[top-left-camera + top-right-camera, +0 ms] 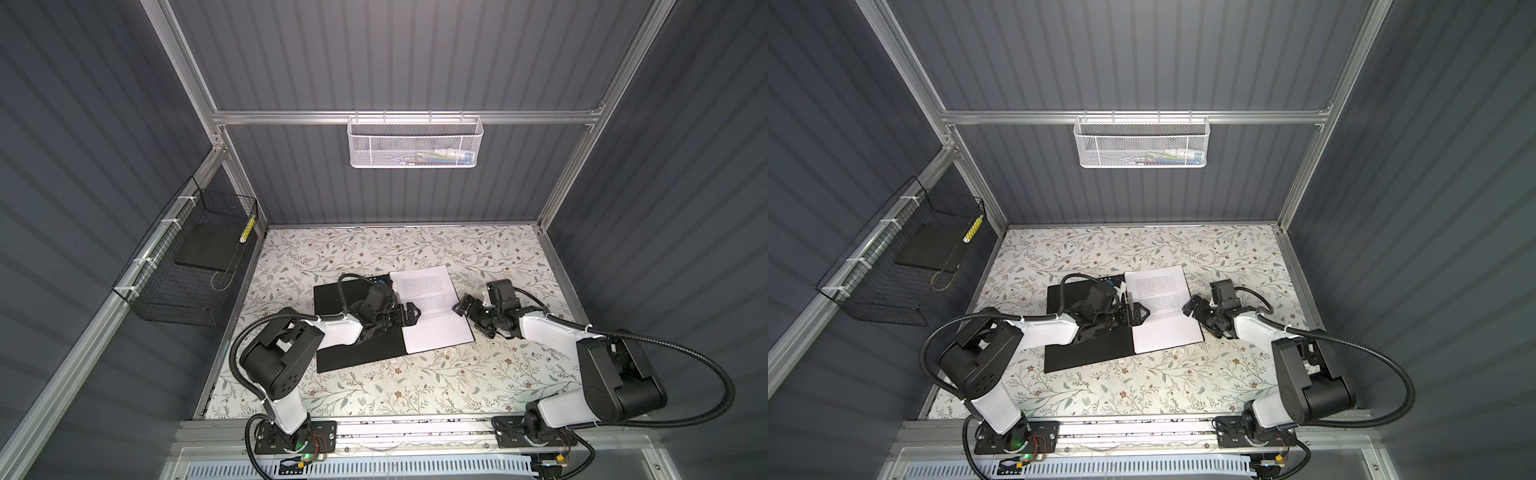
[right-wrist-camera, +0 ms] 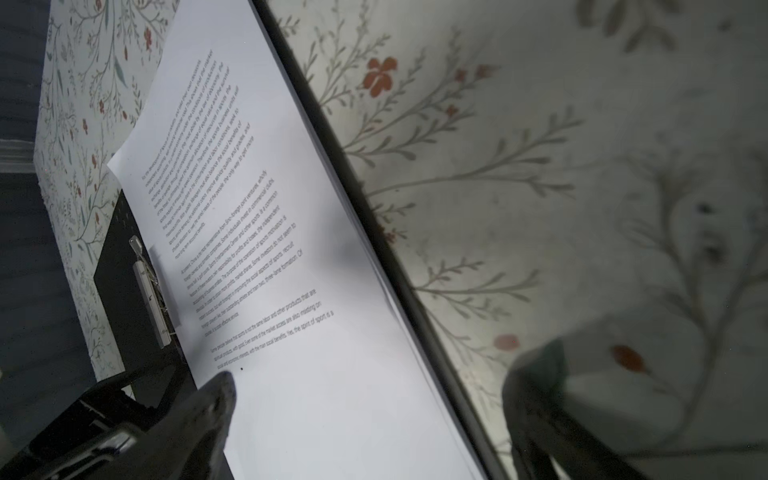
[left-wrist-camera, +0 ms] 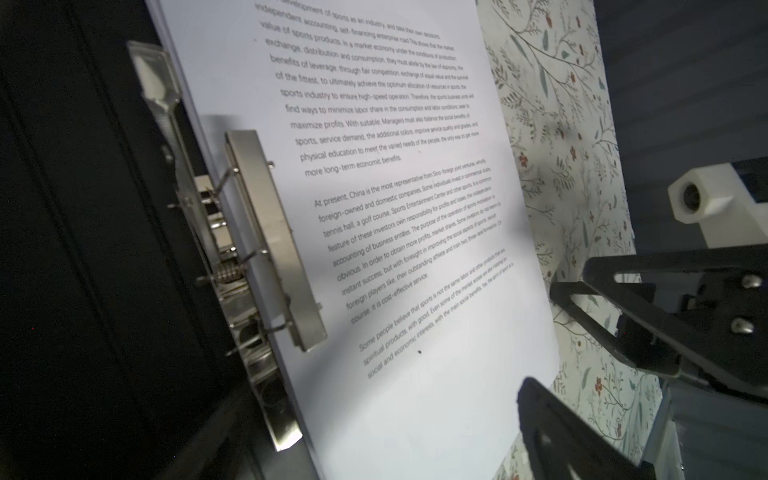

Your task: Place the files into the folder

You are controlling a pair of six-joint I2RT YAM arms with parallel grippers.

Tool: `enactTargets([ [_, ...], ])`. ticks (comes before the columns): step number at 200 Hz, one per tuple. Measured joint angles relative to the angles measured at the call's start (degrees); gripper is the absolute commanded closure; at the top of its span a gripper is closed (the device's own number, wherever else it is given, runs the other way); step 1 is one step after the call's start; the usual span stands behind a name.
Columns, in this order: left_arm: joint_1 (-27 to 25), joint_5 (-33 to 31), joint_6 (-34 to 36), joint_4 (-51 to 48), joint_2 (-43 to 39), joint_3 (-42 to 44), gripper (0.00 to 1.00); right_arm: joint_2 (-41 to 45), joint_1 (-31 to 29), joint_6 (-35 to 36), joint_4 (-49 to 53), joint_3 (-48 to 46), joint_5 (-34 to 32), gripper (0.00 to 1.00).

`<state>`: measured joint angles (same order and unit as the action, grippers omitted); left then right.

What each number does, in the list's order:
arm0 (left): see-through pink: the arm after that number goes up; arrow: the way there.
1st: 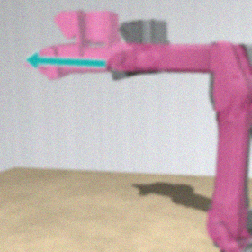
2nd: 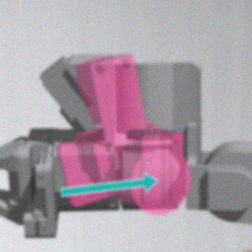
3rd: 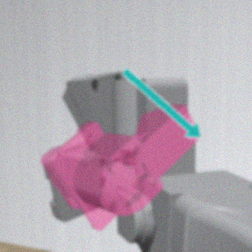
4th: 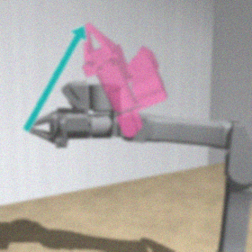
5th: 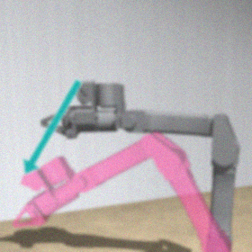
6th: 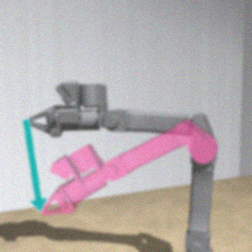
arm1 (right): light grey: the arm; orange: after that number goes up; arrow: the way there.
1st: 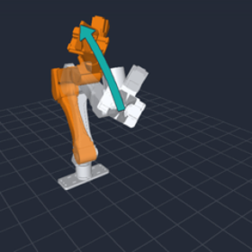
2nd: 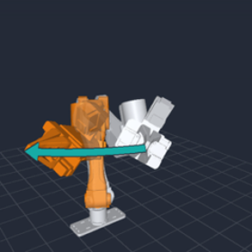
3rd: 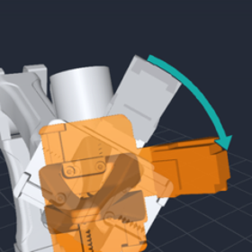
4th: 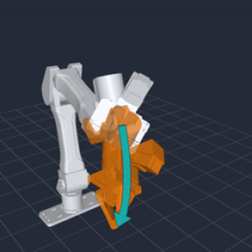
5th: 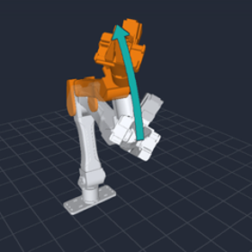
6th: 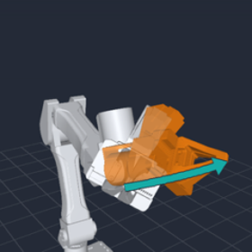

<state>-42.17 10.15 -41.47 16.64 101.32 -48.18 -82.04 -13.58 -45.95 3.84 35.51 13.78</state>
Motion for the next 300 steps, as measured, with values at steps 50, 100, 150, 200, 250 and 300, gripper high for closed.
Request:
enactTargets([
  [50, -2.86, 0.13, -0.61, -0.59, 3.34, -4.48, 0.00, 9.31, 6.56, 1.55, 7.02, -4.02, -4.98, 0.01],
  [100, 1.62, 3.02, -0.33, -9.40, -1.05, -5.07, 0.00, 16.00, 7.26, 4.85, 10.88, -4.00, -7.17, 0.01],
  [150, 11.41, 13.42, 0.11, -7.72, 1.84, -7.54, 0.00, 15.19, 3.54, 6.62, 10.03, -3.98, -3.19, 0.01],
  [200, 11.80, 21.75, 0.46, -3.48, 11.02, -13.99, 0.00, 14.21, 0.33, 7.41, 9.14, -3.98, -0.33, 0.01],
  [250, 12.48, 25.99, 0.31, -0.35, 14.78, -17.16, 0.00, 14.01, -0.48, 7.43, 8.17, -3.98, 0.83, 0.01],
  [300, 13.31, 28.57, 0.28, 0.79, 16.26, -18.78, 0.00, 12.11, -1.22, 7.37, 6.99, -3.98, 1.53, 0.01],
])
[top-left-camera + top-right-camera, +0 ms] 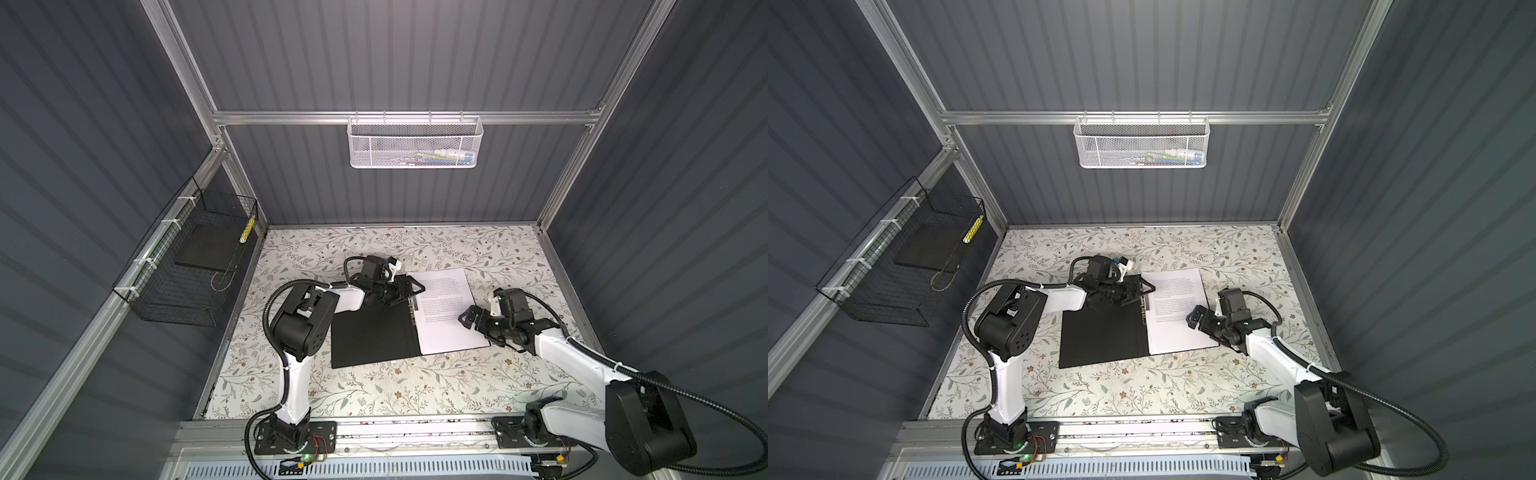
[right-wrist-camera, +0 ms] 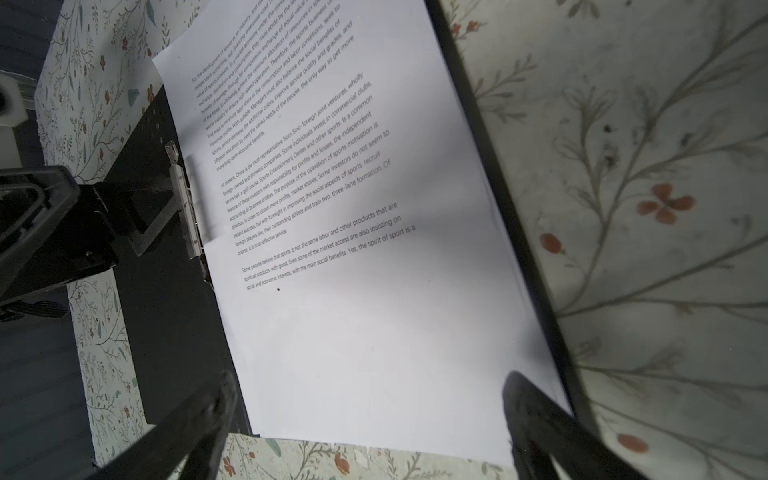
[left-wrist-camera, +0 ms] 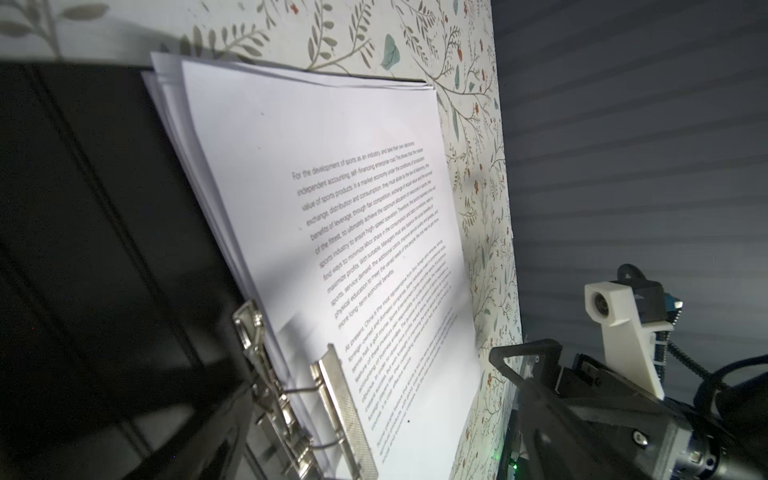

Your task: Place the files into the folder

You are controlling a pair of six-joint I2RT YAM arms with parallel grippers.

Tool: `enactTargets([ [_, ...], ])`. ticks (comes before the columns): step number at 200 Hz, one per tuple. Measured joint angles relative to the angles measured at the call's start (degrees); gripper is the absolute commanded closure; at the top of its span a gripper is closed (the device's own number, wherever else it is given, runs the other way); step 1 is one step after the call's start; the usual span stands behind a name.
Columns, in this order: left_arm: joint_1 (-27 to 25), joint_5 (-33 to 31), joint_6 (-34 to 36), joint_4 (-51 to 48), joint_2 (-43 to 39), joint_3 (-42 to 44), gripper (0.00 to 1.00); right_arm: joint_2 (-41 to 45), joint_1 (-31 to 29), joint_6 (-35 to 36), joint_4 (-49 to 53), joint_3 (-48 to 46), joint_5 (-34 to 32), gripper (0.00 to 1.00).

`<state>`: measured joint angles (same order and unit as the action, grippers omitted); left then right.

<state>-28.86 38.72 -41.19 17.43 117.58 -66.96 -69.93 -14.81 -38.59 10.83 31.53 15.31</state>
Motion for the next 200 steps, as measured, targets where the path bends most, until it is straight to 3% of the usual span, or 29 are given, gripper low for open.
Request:
enactTargets([
  [116, 0.35, 5.81, -5.55, 11.21, 0.07, 0.24, 0.00, -0.79, -0.79, -0.39, -0.59, 0.00, 0.57, 0.01],
  [200, -1.51, 7.65, -16.35, 26.01, -1.92, 10.49, 0.00, -0.79, -0.83, -2.14, -2.01, 0.00, 0.90, 0.01],
])
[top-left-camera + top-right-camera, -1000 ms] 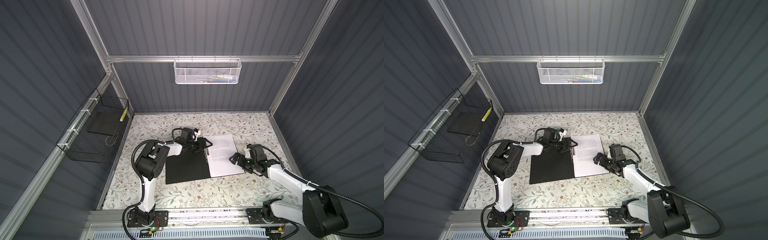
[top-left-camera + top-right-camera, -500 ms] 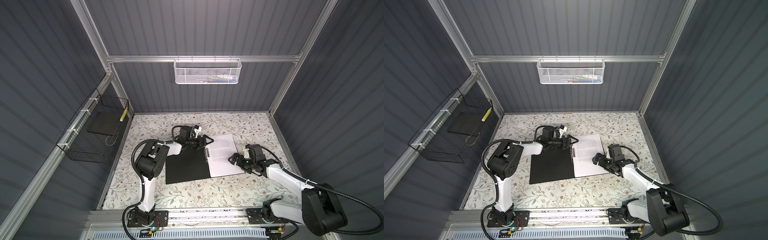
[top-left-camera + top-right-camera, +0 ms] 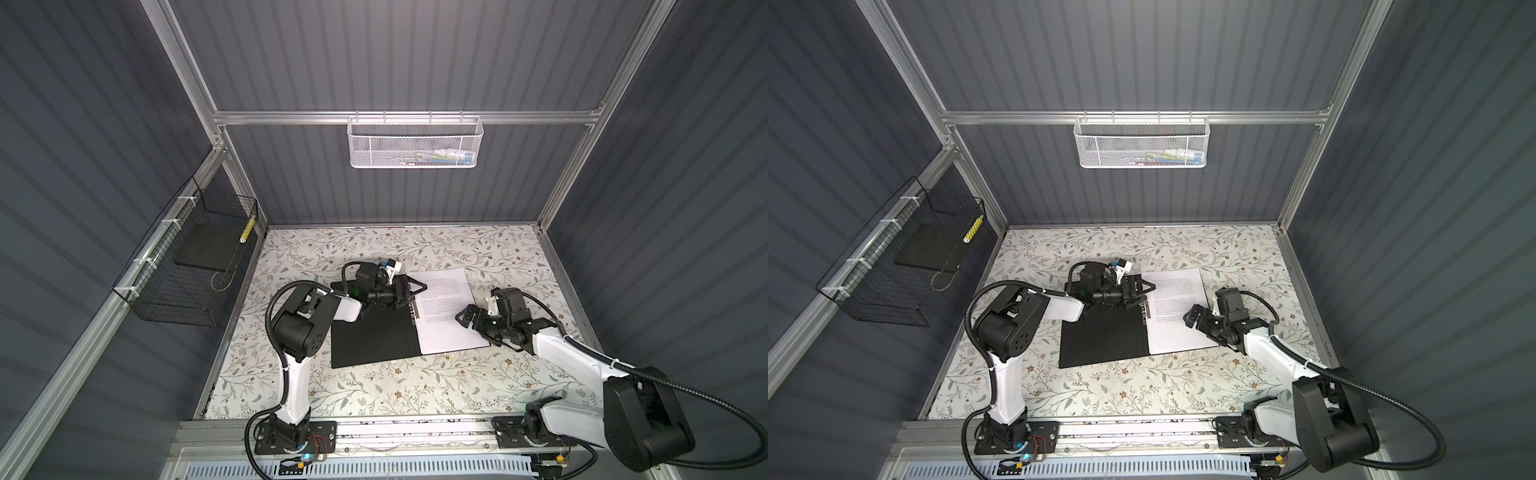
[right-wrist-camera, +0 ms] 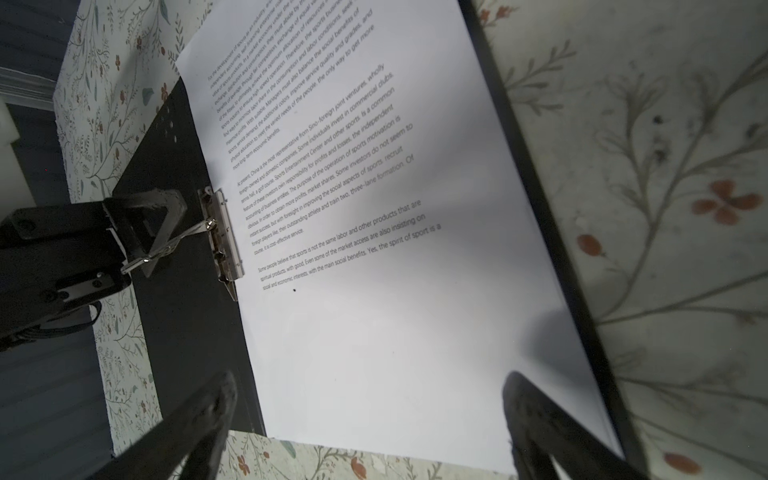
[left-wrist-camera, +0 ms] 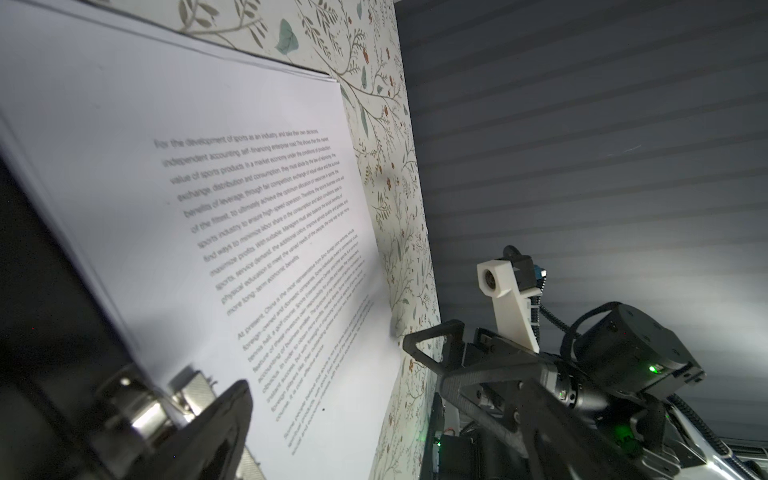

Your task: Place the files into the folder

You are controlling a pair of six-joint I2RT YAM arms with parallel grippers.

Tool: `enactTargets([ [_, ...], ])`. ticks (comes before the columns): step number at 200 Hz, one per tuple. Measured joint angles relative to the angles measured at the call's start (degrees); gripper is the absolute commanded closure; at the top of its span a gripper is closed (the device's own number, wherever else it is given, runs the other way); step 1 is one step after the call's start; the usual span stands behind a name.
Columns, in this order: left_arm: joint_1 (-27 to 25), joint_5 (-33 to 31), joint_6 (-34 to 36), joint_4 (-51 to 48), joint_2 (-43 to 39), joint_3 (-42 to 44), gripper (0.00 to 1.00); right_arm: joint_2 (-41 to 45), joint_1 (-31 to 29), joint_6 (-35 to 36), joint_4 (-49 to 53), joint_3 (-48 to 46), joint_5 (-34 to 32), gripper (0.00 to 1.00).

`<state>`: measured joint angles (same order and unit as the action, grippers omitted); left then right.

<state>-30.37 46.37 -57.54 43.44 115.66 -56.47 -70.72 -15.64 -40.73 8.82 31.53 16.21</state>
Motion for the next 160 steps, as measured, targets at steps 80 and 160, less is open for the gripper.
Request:
enactTargets([
  [80, -2.71, -0.07, 1.16, -1.14, -6.91, 1.25, 0.00, 0.81, 4.76, -2.89, -4.66, -1.33, 5.75, 0.01],
  [160, -2.71, -8.83, 15.85, -22.21, -28.06, 1.64, 0.00, 2.89, 7.96, -7.26, -5.46, -1.51, 10.64, 0.13],
])
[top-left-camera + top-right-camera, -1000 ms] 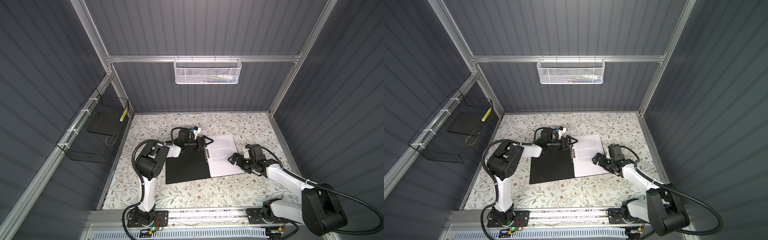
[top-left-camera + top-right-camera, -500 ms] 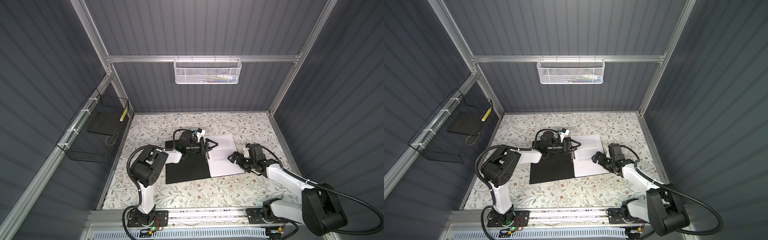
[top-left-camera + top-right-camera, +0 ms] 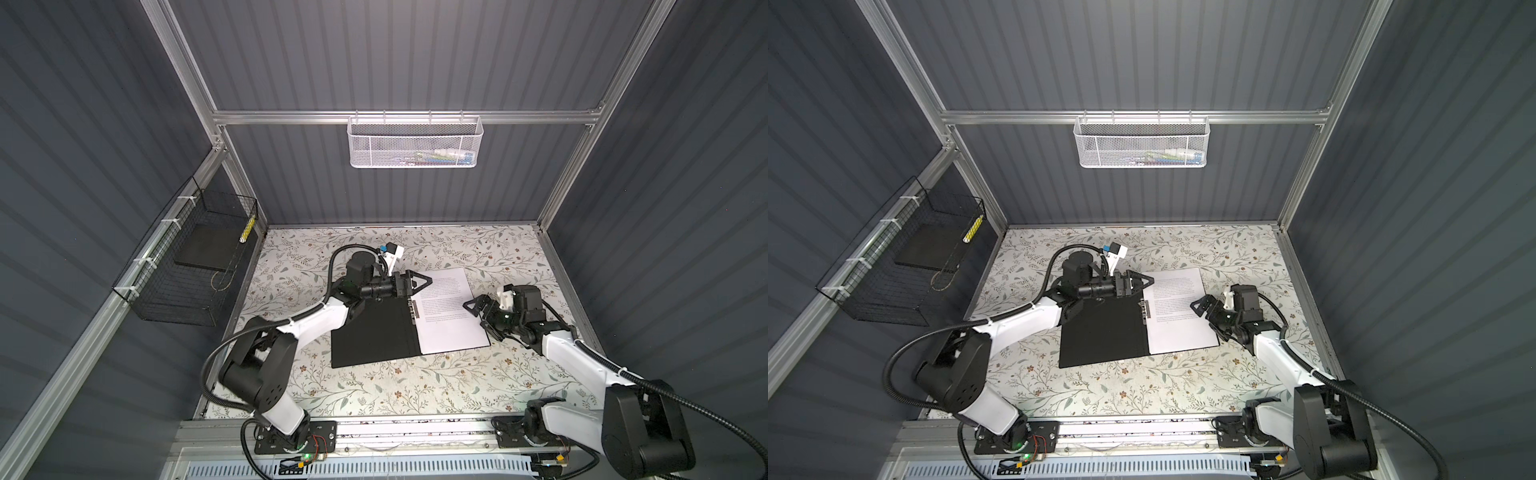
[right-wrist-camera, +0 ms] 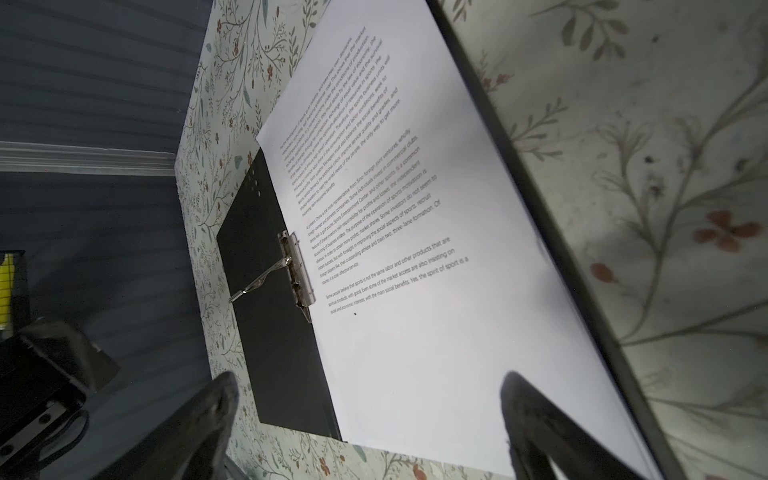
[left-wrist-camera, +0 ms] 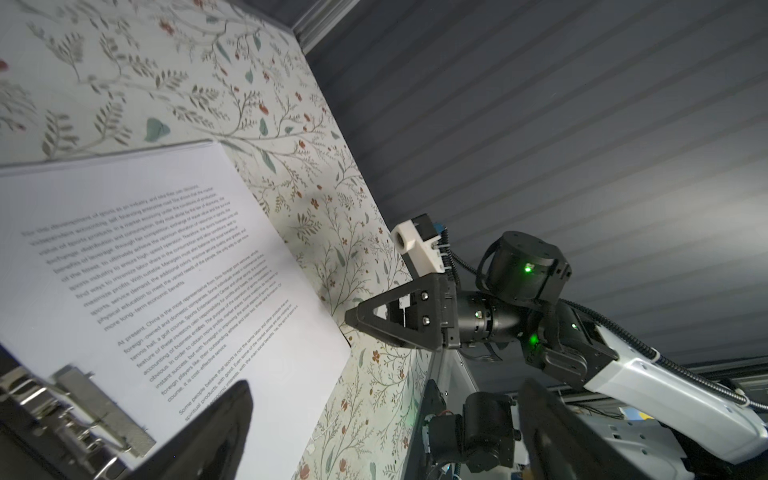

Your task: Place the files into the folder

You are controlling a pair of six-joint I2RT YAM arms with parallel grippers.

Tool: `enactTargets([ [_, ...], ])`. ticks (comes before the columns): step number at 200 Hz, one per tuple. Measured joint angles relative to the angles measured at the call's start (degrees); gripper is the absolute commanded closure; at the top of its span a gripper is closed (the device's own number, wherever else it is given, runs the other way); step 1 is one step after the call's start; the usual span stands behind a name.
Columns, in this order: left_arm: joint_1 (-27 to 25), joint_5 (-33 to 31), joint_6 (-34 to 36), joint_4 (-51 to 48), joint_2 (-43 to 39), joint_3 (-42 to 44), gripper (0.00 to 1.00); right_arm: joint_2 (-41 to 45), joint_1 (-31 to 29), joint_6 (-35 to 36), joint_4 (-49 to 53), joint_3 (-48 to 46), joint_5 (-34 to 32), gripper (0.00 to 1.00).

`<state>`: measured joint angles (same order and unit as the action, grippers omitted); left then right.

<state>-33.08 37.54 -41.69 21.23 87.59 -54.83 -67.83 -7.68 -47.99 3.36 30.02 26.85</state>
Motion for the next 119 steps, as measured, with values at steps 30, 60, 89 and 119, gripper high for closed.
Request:
enactTargets([
  [30, 0.07, -11.02, 5.42, -9.35, -11.28, 4.26, 0.00, -0.31, -4.81, -4.20, -0.72, 0.59, -0.35, 0.24],
  [60, 0.07, -20.98, 9.27, -19.78, -18.29, 9.92, 0.00, -4.02, -12.57, -9.99, -2.71, 3.78, -1.81, 0.31],
  [89, 0.20, -24.68, 10.19, -25.86, -21.97, 17.22, 0.00, -11.50, -18.99, -16.44, -7.10, 8.74, -2.71, 0.41],
  [119, 0.22, -24.00, 9.70, -27.56, -22.34, 23.69, 0.00, -19.47, -23.08, -21.46, -11.96, 13.55, -2.75, 0.51],
])
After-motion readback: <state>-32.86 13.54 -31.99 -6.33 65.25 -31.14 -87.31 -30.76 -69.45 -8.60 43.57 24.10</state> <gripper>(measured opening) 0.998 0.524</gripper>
